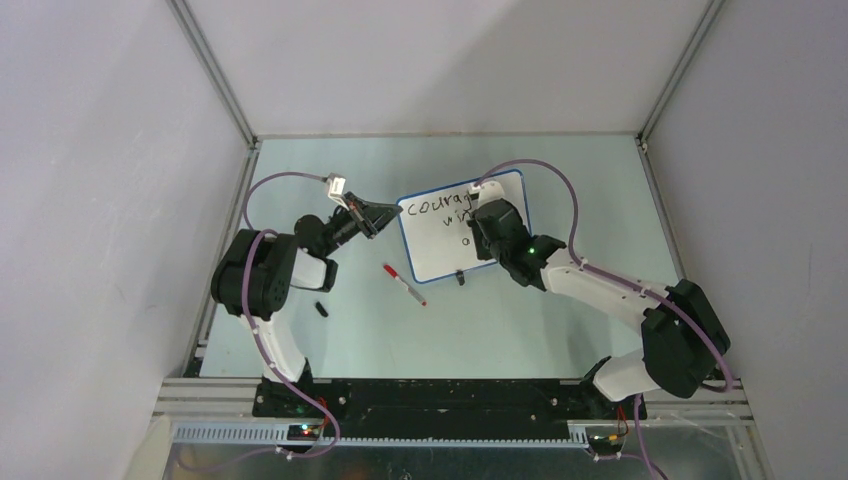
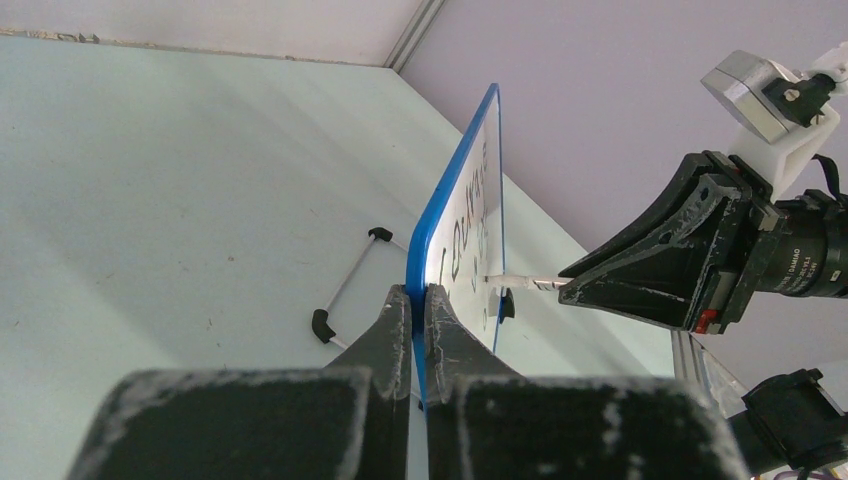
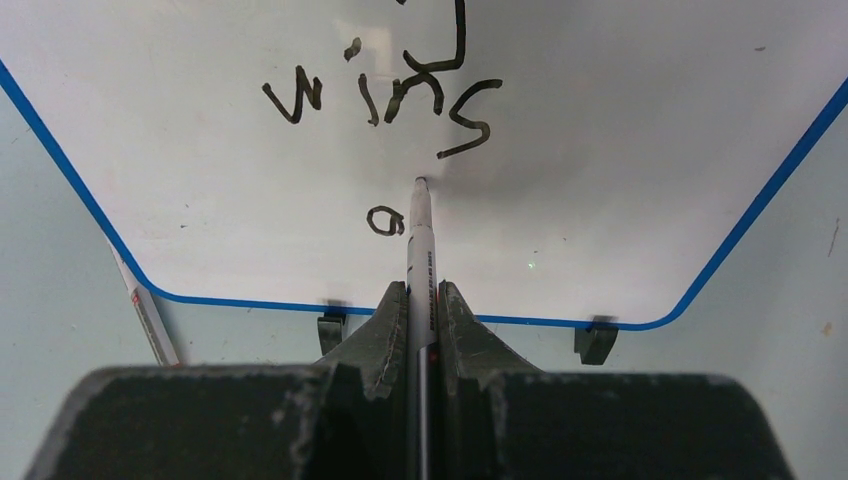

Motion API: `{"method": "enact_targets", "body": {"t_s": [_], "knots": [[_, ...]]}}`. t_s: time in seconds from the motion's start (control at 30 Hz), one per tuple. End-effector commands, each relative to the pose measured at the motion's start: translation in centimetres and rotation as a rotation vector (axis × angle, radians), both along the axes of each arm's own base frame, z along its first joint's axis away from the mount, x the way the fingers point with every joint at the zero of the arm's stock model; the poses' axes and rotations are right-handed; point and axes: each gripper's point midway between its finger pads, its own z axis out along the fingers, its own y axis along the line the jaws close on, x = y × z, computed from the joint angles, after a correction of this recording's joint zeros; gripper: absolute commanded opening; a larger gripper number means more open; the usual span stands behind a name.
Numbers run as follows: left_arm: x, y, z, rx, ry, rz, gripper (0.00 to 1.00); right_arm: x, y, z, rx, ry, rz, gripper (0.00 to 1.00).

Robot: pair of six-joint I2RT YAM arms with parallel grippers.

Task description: Write a sentence on the whiteboard

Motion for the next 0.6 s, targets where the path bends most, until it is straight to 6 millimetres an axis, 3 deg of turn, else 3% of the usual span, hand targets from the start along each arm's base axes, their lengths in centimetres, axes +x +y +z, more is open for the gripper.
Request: {"method": "enact_targets", "body": {"t_s": [0.0,0.57], "knots": [[-0.5,-0.2,0.7,0.031,-0.08,-0.021,0.0,1.5,0.8,2.3,0.044,-0.046,-0.016,0.0],[-0.6,-0.3,0.7,0.031,-0.081,-0.022,0.0,0.6,0.3,1.0,0.01,0.007,-0.027,0.0]]}}
